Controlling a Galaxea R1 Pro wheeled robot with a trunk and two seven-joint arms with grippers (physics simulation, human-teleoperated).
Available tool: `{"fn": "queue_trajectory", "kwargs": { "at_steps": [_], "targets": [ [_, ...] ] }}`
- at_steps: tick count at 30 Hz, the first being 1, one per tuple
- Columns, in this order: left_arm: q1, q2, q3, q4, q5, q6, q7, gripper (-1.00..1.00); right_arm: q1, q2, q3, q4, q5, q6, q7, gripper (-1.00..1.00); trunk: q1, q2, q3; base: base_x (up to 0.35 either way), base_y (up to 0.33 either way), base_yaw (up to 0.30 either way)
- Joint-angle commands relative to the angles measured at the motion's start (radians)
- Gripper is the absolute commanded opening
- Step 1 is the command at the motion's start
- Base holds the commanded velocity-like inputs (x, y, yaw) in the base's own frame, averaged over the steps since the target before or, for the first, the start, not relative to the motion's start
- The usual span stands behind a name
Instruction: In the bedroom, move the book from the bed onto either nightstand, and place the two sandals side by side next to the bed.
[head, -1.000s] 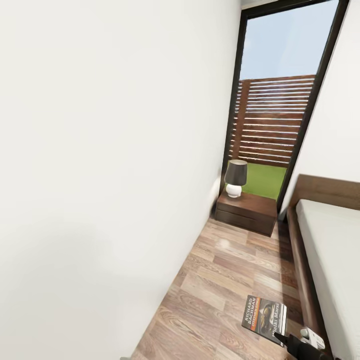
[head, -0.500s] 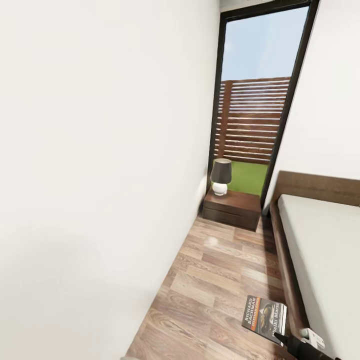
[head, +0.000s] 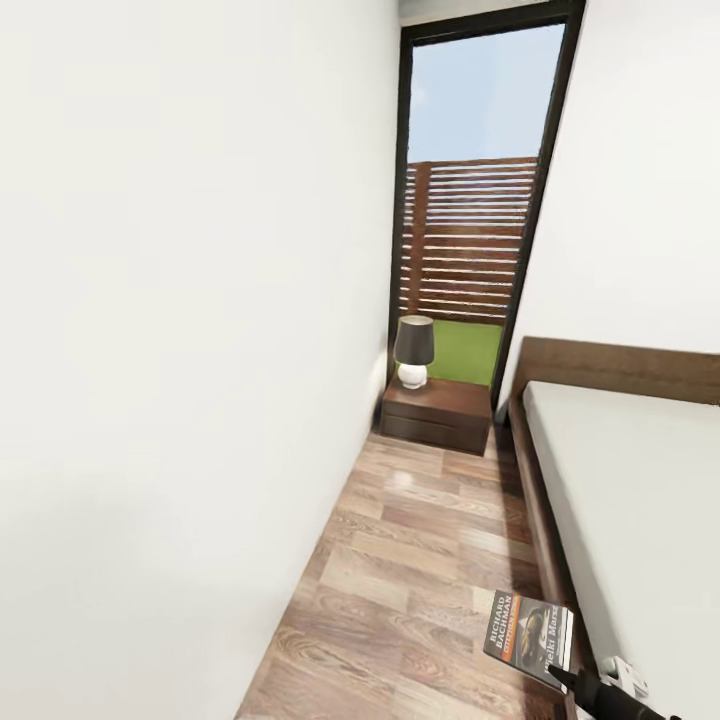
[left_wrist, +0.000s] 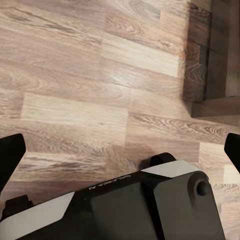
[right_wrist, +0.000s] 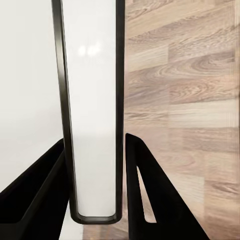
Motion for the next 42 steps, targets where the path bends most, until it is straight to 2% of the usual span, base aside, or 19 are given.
{"fn": "queue_trajectory", "kwargs": {
  "at_steps": [1, 12, 42],
  "targets": [
    [-0.001, 0.000, -0.008, 0.001, 0.007, -0.004, -0.003, 1.00, -0.001, 0.000, -0.003, 0.000, -0.007, 0.011, 0.003, -1.00, 0.001, -0.002, -0.002, 0.239, 0.000, -0.195],
    [-0.001, 0.000, -0.008, 0.001, 0.007, -0.004, -0.003, 1.00, -0.001, 0.000, -0.003, 0.000, -0.007, 0.011, 0.003, -1.00, 0.001, -0.002, -0.002, 0.225, 0.000, -0.172],
    [-0.001, 0.000, -0.008, 0.001, 0.007, -0.004, -0.003, 1.00, -0.001, 0.000, -0.003, 0.000, -0.007, 0.011, 0.003, -1.00, 0.001, -0.002, -0.002, 0.006, 0.000, -0.165]
  ]
}}
